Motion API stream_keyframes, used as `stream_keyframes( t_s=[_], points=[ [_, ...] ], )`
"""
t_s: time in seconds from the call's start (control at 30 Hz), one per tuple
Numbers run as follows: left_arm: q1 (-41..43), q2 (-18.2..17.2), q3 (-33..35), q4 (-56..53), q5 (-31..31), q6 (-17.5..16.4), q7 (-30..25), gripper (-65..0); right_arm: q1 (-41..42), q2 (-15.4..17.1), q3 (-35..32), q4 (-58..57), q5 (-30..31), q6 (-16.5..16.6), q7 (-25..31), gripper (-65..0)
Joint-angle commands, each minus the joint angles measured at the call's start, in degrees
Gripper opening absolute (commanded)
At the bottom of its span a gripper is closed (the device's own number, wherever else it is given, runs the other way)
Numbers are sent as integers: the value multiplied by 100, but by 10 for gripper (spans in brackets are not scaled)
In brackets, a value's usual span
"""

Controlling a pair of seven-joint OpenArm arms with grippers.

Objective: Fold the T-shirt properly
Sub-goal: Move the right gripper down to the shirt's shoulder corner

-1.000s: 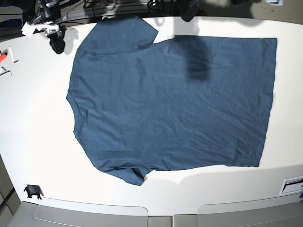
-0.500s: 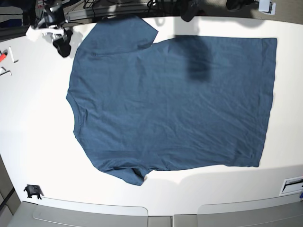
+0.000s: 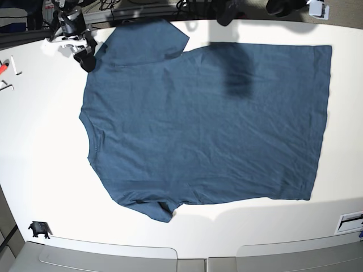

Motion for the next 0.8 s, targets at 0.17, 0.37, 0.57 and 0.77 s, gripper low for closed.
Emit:
stream_keyframes(
  t_s=[0.17, 0.37, 0.57, 0.77],
  points=[
    [94, -17, -26, 74, -98, -73, -72, -484, 306, 48, 20, -402, -79, 61, 66, -335],
    [94, -17, -26, 74, -98, -73, -74, -484, 323, 48, -492, -420, -87, 63, 22, -335],
    [94, -17, -26, 74, -98, -73, -76, -484, 323, 46, -1178, -420, -540, 63, 61, -336],
    [31, -17, -26, 74, -94, -73, -90, -484, 323, 48, -1165, -420, -706, 61, 74, -385]
  ],
)
